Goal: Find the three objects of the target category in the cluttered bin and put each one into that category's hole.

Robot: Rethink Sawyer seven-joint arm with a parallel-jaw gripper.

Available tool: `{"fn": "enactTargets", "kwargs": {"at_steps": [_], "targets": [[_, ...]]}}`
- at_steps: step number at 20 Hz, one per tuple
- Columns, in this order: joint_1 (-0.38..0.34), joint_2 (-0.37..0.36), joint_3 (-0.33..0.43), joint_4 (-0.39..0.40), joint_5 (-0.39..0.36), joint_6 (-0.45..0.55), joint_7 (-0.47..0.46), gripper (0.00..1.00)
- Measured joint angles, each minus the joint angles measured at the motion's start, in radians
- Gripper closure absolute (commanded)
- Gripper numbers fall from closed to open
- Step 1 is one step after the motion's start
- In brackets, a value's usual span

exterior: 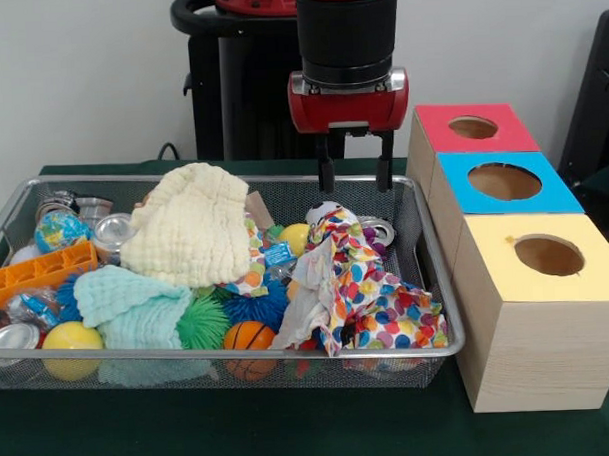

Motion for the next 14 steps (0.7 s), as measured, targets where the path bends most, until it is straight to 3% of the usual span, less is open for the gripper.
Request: {"fn": "enactTargets", "kwargs": {"at_steps": [14], "targets": [[-0.040, -0.002, 0.001, -0.008, -0.002, 0.002, 0.000, 0.00]]}}
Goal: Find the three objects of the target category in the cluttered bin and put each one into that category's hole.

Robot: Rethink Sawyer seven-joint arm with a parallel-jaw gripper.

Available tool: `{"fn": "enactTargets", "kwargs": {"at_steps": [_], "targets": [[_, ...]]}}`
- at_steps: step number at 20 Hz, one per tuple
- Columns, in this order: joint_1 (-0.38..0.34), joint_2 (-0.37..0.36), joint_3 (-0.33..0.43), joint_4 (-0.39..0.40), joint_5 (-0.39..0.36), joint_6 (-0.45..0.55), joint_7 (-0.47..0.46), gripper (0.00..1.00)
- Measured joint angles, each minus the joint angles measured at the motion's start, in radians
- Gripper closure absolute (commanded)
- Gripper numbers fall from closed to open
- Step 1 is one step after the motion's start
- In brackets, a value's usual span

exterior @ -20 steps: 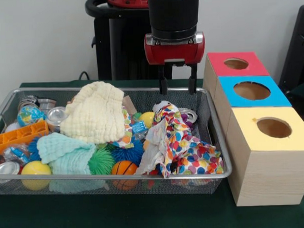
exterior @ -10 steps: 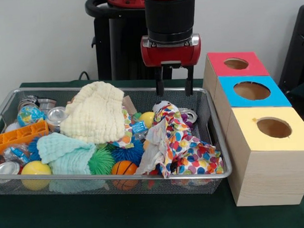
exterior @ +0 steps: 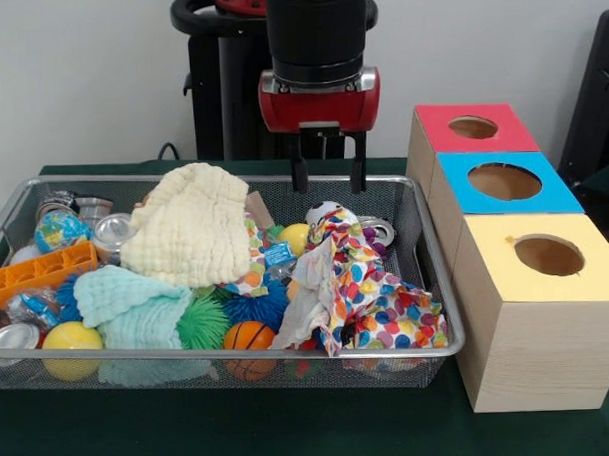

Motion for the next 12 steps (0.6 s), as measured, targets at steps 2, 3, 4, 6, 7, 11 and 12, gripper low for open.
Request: {"fn": "enactTargets", "kwargs": {"at_steps": [2, 3, 4, 6, 7, 11, 12], "targets": [[-0.009, 0.001, 0.000, -0.010, 0.000, 0.001, 0.000, 0.00], [-0.015, 0.004, 0.000, -0.019, 0.000, 0.000, 0.000, 0.00], [-0.017, 0.006, 0.000, -0.023, 0.000, 0.001, 0.000, 0.00], [-0.024, 0.019, 0.000, -0.041, 0.000, 0.000, 0.000, 0.00], [-0.026, 0.023, 0.000, -0.045, 0.000, 0.000, 0.000, 0.00], [-0.038, 0.060, 0.003, -0.067, -0.003, 0.001, 0.000, 0.00], [-0.041, 0.068, 0.005, -0.070, -0.006, 0.000, 0.000, 0.00]]}}
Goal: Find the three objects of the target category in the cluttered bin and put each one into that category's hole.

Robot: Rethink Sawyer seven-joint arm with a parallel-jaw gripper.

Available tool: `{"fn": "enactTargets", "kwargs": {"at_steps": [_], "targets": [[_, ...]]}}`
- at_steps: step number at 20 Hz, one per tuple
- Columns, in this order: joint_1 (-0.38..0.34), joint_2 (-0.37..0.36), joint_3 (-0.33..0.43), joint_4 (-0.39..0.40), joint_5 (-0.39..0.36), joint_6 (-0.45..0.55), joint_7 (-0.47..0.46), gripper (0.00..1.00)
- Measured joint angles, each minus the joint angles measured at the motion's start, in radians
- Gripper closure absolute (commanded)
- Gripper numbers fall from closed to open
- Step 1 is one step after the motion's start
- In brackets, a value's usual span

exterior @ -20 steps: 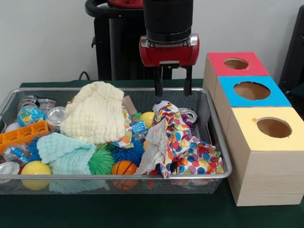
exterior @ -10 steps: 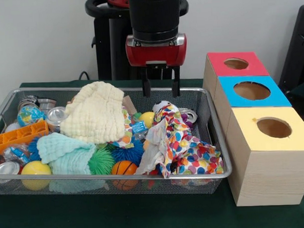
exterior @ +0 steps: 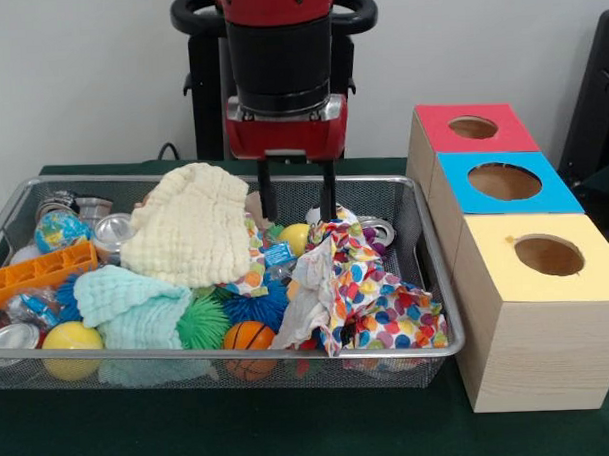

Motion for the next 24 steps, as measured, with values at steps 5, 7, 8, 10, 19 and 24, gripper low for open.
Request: {"fn": "enactTargets", "kwargs": {"at_steps": [5, 7, 8, 10, 19, 24], "targets": [[-0.016, 0.051, 0.005, -0.015, -0.037, -0.008, 0.000, 0.00], [-0.020, 0.067, 0.006, -0.017, -0.050, -0.015, 0.000, 0.00], [-0.022, 0.073, 0.006, -0.017, -0.056, -0.018, 0.000, 0.00], [-0.029, 0.093, 0.012, -0.018, -0.070, -0.028, 0.000, 0.00], [-0.055, 0.131, 0.047, -0.018, -0.092, -0.032, 0.000, 0.00], [-0.065, 0.137, 0.056, -0.018, -0.097, -0.032, 0.000, 0.00]]}}
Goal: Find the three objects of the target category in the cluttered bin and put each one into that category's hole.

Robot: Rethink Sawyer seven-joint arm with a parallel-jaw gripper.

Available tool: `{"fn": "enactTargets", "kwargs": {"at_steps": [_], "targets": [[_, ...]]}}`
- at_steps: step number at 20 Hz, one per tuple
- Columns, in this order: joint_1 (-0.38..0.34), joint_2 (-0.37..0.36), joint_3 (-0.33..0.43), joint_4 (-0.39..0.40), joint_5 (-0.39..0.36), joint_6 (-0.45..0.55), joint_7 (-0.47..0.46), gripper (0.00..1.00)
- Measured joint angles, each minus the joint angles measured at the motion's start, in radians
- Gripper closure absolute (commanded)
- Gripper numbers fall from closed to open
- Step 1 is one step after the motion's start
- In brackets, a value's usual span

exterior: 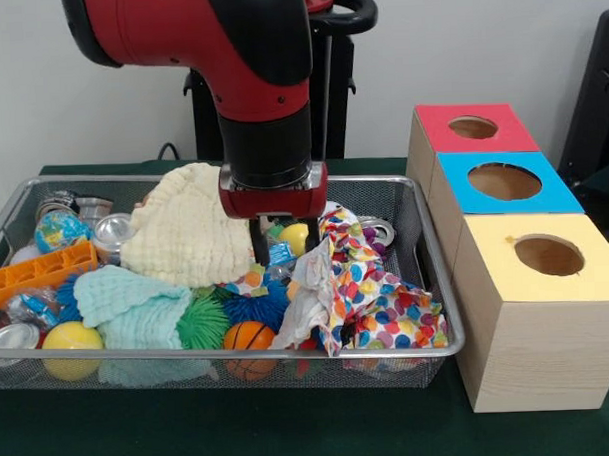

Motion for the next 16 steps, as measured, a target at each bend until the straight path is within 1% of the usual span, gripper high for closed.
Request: {"fn": "enactTargets", "kwargs": {"at_steps": [7, 16], "targets": [[-0.020, 0.015, 0.020, 0.000, -0.017, 0.000, 0.000, 0.00], [-0.028, 0.003, 0.025, 0.001, -0.043, 0.000, 0.000, 0.00]]}}
